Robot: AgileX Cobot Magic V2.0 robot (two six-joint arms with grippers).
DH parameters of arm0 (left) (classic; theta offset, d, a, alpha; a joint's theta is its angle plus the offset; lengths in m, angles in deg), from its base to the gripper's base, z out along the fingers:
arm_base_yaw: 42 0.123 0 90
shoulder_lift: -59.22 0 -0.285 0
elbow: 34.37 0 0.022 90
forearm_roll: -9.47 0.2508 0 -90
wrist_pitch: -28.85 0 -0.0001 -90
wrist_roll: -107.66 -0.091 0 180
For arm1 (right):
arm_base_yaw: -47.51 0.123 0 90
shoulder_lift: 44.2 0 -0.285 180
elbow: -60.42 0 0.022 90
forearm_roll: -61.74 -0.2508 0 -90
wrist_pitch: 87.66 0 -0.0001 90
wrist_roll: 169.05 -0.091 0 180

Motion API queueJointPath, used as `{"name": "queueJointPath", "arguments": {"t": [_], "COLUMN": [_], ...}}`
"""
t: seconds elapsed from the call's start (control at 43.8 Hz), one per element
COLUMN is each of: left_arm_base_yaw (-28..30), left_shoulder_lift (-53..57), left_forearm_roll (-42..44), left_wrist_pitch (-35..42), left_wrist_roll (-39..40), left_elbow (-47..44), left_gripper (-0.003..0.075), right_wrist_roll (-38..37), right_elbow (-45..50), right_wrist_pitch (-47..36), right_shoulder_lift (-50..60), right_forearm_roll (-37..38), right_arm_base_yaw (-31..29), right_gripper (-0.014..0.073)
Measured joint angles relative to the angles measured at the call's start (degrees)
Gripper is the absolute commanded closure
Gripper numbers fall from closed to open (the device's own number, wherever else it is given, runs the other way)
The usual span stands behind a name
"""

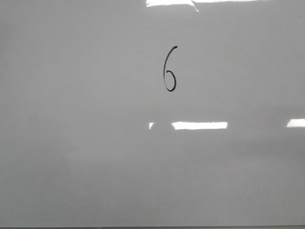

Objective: Write number 6 on whiteboard

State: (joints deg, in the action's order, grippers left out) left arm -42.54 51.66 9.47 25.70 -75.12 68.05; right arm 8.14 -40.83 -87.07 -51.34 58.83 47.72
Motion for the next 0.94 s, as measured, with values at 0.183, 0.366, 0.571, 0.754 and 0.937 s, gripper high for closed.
{"name": "queueJointPath", "arguments": {"t": [0.183, 0.366, 0.571, 0.754, 0.937], "left_arm_base_yaw": [0.0, 0.0, 0.0, 0.0, 0.0], "left_shoulder_lift": [0.0, 0.0, 0.0, 0.0, 0.0], "left_forearm_roll": [0.0, 0.0, 0.0, 0.0, 0.0], "left_wrist_pitch": [0.0, 0.0, 0.0, 0.0, 0.0], "left_wrist_roll": [0.0, 0.0, 0.0, 0.0, 0.0], "left_elbow": [0.0, 0.0, 0.0, 0.0, 0.0], "left_gripper": [0.0741, 0.0741, 0.0741, 0.0741, 0.0741], "right_wrist_roll": [0.1, 0.1, 0.1, 0.1, 0.1], "right_elbow": [0.0, 0.0, 0.0, 0.0, 0.0], "right_wrist_pitch": [-1.1, -1.2, -1.2, -1.2, -1.2], "right_shoulder_lift": [0.0, 0.0, 0.0, 0.0, 0.0], "right_forearm_roll": [0.0, 0.0, 0.0, 0.0, 0.0], "right_arm_base_yaw": [0.0, 0.0, 0.0, 0.0, 0.0], "right_gripper": [0.0661, 0.0661, 0.0661, 0.0661, 0.0661]}}
